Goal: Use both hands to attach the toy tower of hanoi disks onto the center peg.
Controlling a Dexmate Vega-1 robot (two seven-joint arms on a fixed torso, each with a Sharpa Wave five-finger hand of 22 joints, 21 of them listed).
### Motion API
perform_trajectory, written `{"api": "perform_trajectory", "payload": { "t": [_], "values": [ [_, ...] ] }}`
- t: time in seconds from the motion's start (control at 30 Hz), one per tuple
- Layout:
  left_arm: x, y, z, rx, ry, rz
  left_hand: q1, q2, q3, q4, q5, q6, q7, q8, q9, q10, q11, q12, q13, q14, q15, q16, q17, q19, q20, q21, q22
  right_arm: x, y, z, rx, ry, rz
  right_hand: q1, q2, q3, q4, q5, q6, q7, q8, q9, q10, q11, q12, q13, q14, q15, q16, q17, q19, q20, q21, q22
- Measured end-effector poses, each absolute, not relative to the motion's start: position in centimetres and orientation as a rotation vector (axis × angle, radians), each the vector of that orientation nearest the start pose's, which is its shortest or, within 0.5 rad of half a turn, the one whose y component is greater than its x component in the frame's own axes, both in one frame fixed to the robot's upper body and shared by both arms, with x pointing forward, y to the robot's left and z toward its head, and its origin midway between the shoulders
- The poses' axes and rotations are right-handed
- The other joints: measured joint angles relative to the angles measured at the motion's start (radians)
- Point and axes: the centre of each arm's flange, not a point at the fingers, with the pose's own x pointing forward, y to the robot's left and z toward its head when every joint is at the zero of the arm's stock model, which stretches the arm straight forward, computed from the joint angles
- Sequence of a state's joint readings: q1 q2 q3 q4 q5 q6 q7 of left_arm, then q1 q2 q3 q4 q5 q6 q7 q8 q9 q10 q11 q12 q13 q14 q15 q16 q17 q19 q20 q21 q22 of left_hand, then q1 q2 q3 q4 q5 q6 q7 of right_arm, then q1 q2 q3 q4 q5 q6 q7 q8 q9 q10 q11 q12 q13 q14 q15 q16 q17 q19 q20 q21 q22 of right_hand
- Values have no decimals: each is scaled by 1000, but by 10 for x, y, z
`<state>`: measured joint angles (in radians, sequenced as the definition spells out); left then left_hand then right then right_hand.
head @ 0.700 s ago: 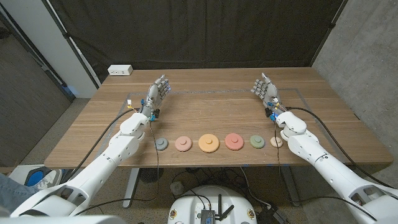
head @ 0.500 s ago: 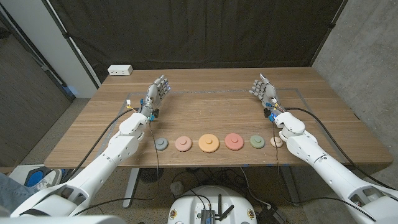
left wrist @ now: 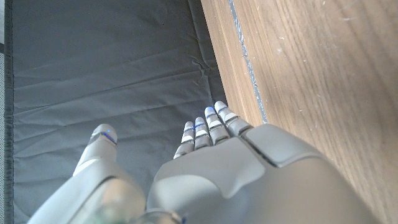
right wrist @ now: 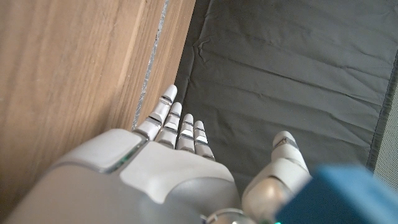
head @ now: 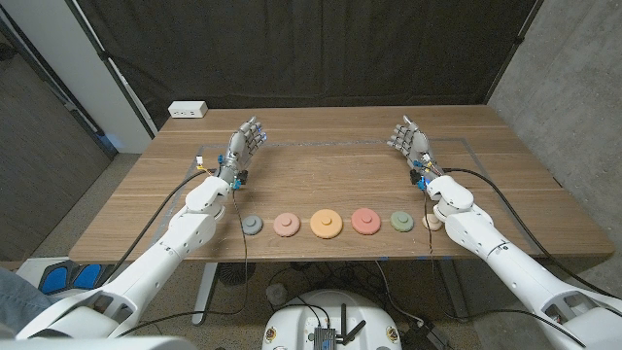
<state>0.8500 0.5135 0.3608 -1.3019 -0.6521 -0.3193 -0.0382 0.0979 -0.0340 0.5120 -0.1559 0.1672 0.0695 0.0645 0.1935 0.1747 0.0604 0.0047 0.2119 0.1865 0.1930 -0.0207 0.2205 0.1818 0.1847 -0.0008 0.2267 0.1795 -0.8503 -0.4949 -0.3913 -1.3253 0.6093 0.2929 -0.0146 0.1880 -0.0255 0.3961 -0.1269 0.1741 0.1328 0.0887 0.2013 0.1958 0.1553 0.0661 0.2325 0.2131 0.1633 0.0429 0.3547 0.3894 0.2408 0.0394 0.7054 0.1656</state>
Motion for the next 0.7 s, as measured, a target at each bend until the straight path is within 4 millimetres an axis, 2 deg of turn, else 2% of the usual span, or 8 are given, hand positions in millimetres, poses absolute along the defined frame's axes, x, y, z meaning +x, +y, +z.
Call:
{"api": "perform_trajectory", "payload": {
  "t": [0.07, 0.17, 0.27, 0.43, 0.57, 0.7],
  "values": [
    [647, 294, -26, -41, -621, -198, 0, 0, 0, 0, 0, 1, -9, 0, 0, 2, -5, 0, 2, 31, -2, 6, 2, 14, 25, 7, 4, 650, -272, -31, 20, -600, 195, 9, 9, -5, -5, 0, 5, -19, 0, -1, 19, -9, 1, -4, 55, -2, 21, 1, 56, -6, 0, 0],
    [647, 294, -27, -39, -617, -188, 0, 0, 3, 3, 0, 7, -14, 0, 0, 2, -5, 0, 2, 78, -4, 22, 6, 34, 45, 14, 7, 649, -273, -32, 13, -603, 185, 9, 9, -10, -10, 0, 9, -40, 0, -1, 52, -13, 4, -4, 135, -6, 54, 6, 130, -9, 8, 5],
    [646, 293, -27, -37, -616, -184, -1, 1, 4, 4, 0, 7, -14, 0, 0, 3, -7, 0, 2, 139, -7, 38, 11, 55, 57, 21, 12, 648, -273, -32, 10, -606, 176, 9, 9, -15, -14, 0, 14, -46, 0, -1, 65, -14, 4, -4, 204, -13, 82, 12, 193, -14, 17, 5],
    [645, 292, -28, -36, -612, -176, -15, 2, 7, 7, 0, 7, -14, 0, 0, 15, -3, 0, 2, 240, -17, 70, 22, 94, 71, 38, 19, 647, -275, -33, 10, -610, 164, 8, 9, -20, -14, 0, 19, -51, 0, -1, 81, -14, 4, -4, 278, -21, 114, 25, 254, -14, 27, 9],
    [644, 291, -28, -35, -610, -168, -19, 5, 8, 8, 0, 12, -19, 0, 0, 26, -2, 0, 2, 299, -26, 87, 30, 135, 70, 56, 23, 647, -277, -34, 10, -611, 157, -1, 18, -25, -11, 0, 19, -51, 0, -1, 88, -7, 8, -1, 333, -27, 141, 39, 299, -7, 36, 10],
    [644, 290, -29, -35, -608, -161, -19, 5, 8, 8, 0, 18, -19, 0, 0, 53, 10, 7, 2, 361, -30, 108, 37, 182, 68, 81, 32, 646, -280, -34, 8, -611, 153, -1, 18, -34, -11, 0, 30, -62, 6, -1, 113, -18, 18, 6, 406, -42, 177, 62, 358, -14, 51, 10]
  ]
}}
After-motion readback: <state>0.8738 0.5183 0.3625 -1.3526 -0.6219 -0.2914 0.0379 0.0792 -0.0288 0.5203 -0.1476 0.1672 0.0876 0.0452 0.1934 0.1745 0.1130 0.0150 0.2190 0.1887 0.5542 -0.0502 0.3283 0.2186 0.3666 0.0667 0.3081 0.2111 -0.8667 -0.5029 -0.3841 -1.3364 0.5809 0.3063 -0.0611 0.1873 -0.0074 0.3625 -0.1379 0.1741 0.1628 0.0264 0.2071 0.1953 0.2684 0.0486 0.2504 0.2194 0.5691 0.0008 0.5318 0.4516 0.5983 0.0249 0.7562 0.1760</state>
